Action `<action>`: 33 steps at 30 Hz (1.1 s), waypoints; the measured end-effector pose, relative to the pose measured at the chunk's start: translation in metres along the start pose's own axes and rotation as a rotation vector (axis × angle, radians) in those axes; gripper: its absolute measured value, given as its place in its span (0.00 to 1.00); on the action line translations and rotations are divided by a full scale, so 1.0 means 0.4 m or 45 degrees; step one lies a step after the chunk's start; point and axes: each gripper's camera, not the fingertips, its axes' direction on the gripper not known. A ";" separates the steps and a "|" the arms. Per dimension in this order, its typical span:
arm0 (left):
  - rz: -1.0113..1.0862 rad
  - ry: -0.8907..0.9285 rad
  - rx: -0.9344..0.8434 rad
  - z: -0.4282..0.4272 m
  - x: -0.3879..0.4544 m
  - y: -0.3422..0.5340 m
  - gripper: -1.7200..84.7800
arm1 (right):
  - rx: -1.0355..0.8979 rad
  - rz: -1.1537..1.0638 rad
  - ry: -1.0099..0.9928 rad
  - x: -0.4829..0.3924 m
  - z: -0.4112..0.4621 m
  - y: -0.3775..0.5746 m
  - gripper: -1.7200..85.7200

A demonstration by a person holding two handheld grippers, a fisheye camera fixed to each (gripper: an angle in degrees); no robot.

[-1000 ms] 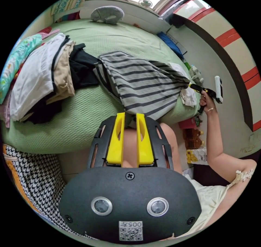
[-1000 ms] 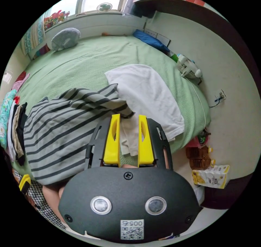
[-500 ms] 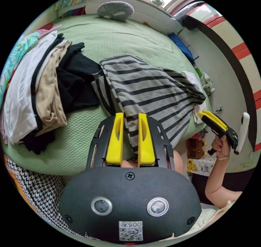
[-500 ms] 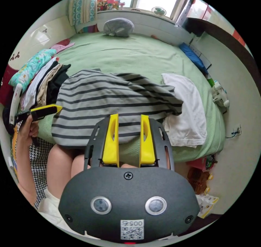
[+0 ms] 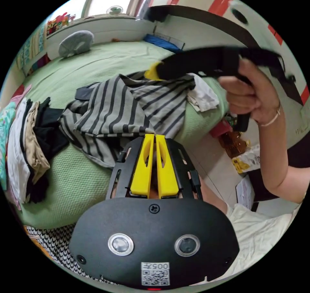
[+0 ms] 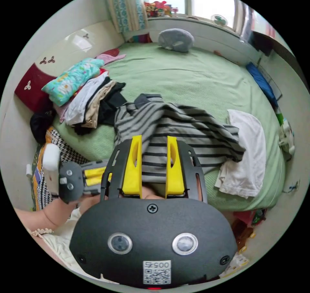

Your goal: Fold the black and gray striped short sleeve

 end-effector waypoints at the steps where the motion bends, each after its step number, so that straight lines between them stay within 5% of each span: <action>1: 0.031 -0.016 -0.017 0.005 0.026 0.006 0.02 | -0.042 -0.012 -0.004 -0.015 0.025 -0.014 0.13; 8: 0.176 -0.033 -0.048 0.004 0.128 0.039 0.02 | -0.180 0.171 0.463 0.011 0.198 -0.020 0.13; 15: 0.140 0.077 -0.049 -0.004 0.115 0.040 0.02 | -0.275 0.222 0.330 0.083 0.299 0.024 0.08; 23: 0.017 0.146 0.014 -0.078 0.029 0.024 0.06 | -0.042 0.342 0.233 0.165 0.106 0.192 0.01; 33: -0.107 0.148 0.095 -0.117 -0.092 -0.072 0.15 | -0.076 0.379 0.140 0.161 -0.011 0.433 0.01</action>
